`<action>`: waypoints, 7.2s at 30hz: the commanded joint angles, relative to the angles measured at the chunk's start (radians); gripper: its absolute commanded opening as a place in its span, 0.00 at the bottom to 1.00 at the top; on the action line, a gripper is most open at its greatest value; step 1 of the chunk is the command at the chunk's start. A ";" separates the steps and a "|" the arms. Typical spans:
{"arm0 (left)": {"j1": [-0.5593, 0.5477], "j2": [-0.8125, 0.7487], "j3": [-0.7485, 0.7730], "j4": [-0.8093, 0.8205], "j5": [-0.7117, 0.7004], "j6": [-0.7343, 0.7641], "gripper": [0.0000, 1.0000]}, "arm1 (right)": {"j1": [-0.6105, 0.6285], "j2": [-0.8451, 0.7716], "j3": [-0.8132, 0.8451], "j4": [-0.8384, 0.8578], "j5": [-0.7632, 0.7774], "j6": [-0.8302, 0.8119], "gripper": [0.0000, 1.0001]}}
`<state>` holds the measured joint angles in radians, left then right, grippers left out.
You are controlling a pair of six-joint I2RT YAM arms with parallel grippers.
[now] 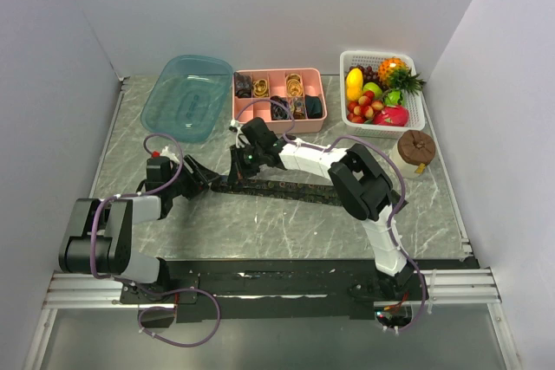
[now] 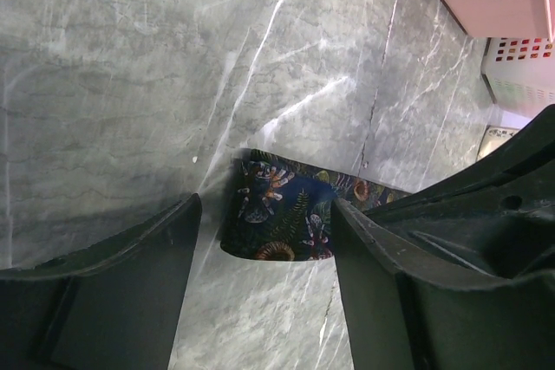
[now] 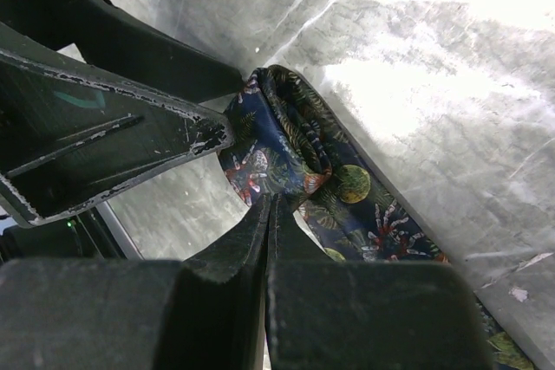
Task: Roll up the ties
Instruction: Roll the tie at the center of the board.
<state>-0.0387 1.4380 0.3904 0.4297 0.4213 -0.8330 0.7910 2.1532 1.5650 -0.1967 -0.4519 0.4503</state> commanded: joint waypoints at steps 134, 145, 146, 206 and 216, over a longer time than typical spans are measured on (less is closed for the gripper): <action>-0.851 0.410 0.714 -0.801 -1.211 0.230 0.43 | -0.184 -0.200 -0.335 0.270 -0.028 0.120 0.00; -0.869 0.345 0.677 -0.723 -1.165 0.219 0.66 | -0.205 -0.225 -0.379 0.305 -0.027 0.129 0.00; -0.871 0.343 0.677 -0.718 -1.161 0.218 0.66 | -0.205 -0.227 -0.381 0.306 -0.027 0.130 0.00; -0.494 -0.057 0.436 -0.488 -0.555 0.245 0.96 | -0.280 -0.285 -0.232 0.233 -0.189 0.166 0.00; -0.360 -0.128 0.407 -0.523 -0.429 0.216 0.96 | -0.233 -0.345 -0.205 0.102 -0.051 0.070 0.00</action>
<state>-0.4629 1.3613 0.8024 -0.1017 -0.1112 -0.5919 0.5270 1.8740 1.2774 -0.0250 -0.5842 0.5911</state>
